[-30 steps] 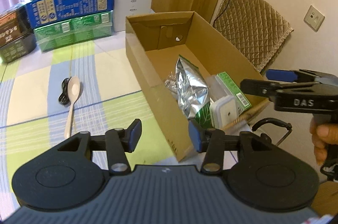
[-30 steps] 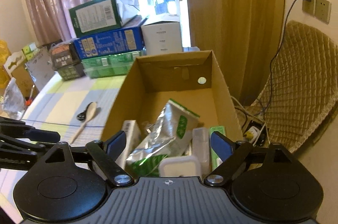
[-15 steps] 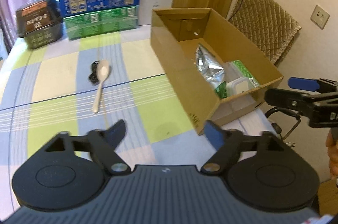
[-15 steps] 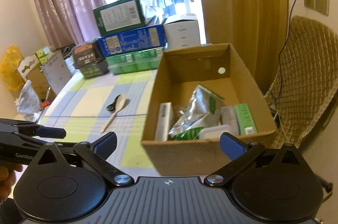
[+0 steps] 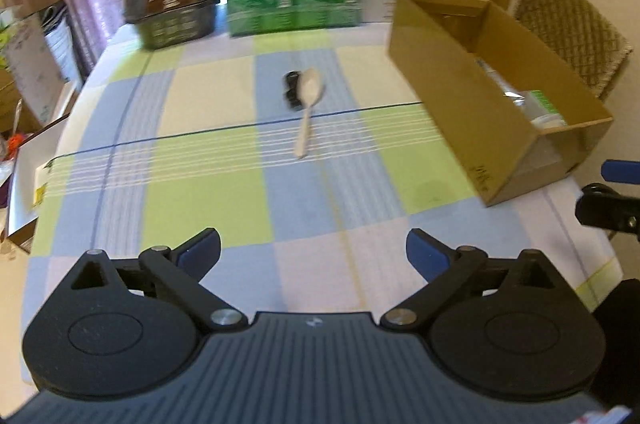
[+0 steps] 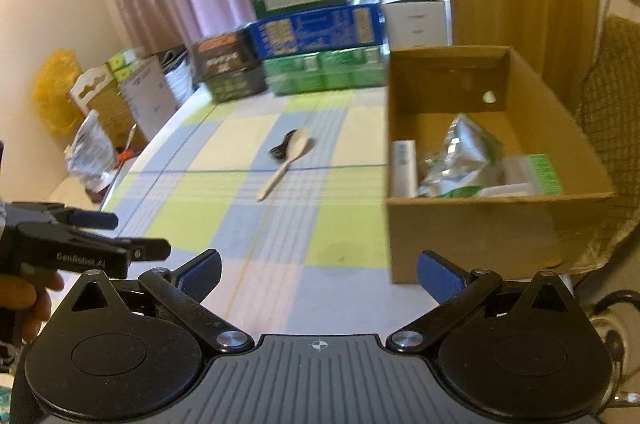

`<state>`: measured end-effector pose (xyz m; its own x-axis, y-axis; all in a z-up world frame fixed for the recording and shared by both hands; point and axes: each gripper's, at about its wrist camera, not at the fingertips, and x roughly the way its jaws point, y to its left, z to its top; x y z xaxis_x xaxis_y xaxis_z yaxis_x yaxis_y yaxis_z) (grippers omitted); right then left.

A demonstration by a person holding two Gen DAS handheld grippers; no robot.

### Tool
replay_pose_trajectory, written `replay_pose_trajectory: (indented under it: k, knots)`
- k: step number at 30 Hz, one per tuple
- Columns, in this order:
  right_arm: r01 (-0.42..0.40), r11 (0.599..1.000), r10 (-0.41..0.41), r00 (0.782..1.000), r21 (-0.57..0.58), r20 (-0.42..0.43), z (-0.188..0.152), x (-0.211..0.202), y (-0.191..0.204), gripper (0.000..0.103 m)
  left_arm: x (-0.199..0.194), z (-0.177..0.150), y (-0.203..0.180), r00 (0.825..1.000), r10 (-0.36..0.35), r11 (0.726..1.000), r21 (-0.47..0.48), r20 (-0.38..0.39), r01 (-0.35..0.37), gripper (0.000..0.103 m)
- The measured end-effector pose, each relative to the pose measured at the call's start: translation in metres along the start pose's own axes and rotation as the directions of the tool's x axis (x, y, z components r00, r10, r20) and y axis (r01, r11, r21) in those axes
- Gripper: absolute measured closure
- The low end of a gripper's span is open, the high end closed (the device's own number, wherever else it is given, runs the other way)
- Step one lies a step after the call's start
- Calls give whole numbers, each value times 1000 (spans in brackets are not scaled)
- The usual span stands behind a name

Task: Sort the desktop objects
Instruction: 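Withdraw both tools back over the table toward the spoon and cable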

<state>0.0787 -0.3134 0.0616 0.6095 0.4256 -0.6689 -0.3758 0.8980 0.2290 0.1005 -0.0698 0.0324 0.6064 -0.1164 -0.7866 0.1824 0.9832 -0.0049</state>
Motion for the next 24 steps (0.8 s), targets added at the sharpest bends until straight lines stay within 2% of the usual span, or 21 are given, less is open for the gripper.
replay_pose_trajectory:
  k: [9,24]
  knots:
    - [-20,999,19,999,-27,-31,-2,19,21,2,1,-6,27,1000,25,999,-33,-1,-25,5]
    - [-21,999,18,997,-35,-68,1,40,32,2,8,-8,41,1000,19,999,-51,-5,-19,4]
